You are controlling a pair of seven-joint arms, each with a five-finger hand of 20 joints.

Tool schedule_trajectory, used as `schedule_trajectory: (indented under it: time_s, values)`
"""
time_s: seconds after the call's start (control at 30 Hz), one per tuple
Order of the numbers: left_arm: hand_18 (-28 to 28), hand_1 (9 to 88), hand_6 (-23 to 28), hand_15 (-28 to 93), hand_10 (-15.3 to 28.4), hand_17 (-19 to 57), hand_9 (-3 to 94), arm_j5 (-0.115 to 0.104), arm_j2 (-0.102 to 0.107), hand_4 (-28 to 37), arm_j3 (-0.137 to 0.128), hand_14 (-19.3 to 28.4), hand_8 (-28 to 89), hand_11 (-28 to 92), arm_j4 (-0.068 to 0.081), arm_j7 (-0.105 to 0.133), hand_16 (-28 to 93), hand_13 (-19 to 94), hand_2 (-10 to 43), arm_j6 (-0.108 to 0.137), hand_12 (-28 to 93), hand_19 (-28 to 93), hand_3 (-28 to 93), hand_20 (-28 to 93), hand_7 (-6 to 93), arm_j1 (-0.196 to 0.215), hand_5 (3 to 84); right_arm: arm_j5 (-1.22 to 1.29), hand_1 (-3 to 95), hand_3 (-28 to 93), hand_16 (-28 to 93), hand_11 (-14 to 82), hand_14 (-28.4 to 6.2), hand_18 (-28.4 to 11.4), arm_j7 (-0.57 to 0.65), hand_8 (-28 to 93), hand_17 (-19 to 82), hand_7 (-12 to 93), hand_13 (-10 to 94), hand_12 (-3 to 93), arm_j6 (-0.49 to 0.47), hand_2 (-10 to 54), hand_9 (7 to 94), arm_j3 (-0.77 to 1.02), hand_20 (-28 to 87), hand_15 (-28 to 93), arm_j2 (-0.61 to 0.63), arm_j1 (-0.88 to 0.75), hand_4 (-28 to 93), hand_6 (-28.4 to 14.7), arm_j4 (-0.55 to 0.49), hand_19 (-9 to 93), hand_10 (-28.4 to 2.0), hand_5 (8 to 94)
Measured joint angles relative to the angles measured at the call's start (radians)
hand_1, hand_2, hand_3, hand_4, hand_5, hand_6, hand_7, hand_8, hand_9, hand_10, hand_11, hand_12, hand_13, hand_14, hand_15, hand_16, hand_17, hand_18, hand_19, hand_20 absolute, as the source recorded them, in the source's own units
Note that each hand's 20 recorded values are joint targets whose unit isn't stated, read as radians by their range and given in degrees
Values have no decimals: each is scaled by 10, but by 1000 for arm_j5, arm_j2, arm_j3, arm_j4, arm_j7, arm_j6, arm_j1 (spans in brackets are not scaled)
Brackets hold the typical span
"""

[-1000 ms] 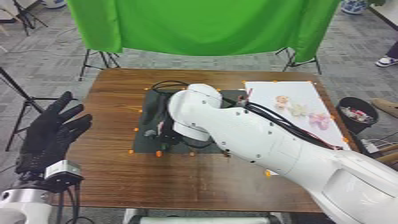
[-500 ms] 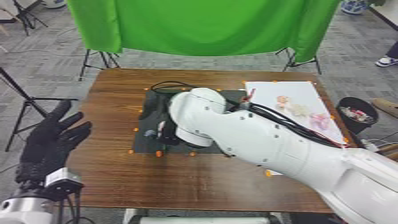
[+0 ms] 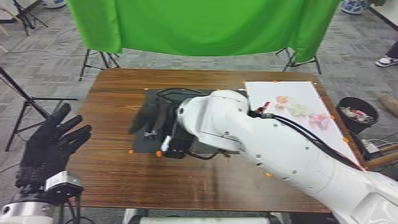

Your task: Arrange flowers

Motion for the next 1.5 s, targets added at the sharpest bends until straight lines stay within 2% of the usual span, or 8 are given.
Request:
schedule_trajectory:
  time_s: [0.2,0.37,0.47,0.57,0.67,1.0,1.27,1.5]
  values:
    - [284,277,83,537,186,-64,278,-21,7,-216,13,283,-59,177,0,34,-85,211,84,18,139,573,603,3,54,13,331,-22,140,932,118,118,-158,-192,8,-103,450,130,689,138,13,79,549,-34,194,608,18,-10,-262,-40,1,932,-186,431]
    - [284,275,81,563,188,-64,288,-17,25,-216,13,283,-62,207,-2,42,-99,212,80,23,135,574,605,7,56,40,333,-105,183,866,111,116,-160,-185,-3,-95,445,118,675,133,193,86,548,-87,171,611,107,-11,-266,-55,-134,932,-199,445]
    - [284,274,80,566,187,-64,287,8,26,-217,19,280,-63,213,-9,43,-106,209,77,56,129,575,608,8,59,55,334,-176,208,839,107,113,-161,-182,-5,-89,439,113,666,131,229,81,541,-50,157,612,190,-31,-251,-60,-257,932,-201,447]
    - [284,274,79,568,187,-65,287,64,31,-220,29,279,-65,219,-15,38,-112,208,76,113,124,574,610,8,62,67,333,-240,232,823,104,112,-156,-179,-11,-86,436,114,661,131,210,71,537,46,146,613,280,-73,-242,-63,-351,932,-200,454]
    - [284,274,78,567,186,-65,286,71,41,-221,40,277,-66,223,-15,38,-116,205,75,121,121,574,611,8,64,70,333,-285,250,819,102,112,-154,-177,-12,-86,434,114,659,132,217,59,534,112,139,614,388,-98,-236,-64,-386,932,-199,454]
    - [284,277,78,567,185,-66,283,53,82,-221,103,276,-69,229,-9,40,-120,202,74,119,115,575,618,9,69,23,332,-242,273,820,96,100,-147,-169,120,-89,433,120,645,131,316,46,476,123,125,628,687,-104,-235,-69,-189,932,-198,438]
    - [284,287,78,571,186,-65,281,50,109,-212,127,275,-71,235,-9,39,-121,202,74,118,113,578,625,8,73,-14,331,-182,282,820,89,95,-149,-169,208,-92,440,123,645,131,325,42,465,108,123,640,729,-77,-237,-69,-67,932,-200,435]
    - [284,290,78,574,185,-65,280,59,100,-211,132,275,-72,239,-9,16,-123,202,74,109,111,579,625,6,74,-24,331,-211,291,809,84,85,-143,-172,293,-89,485,107,682,125,322,40,470,115,186,669,746,-85,-235,-73,-61,932,-219,446]
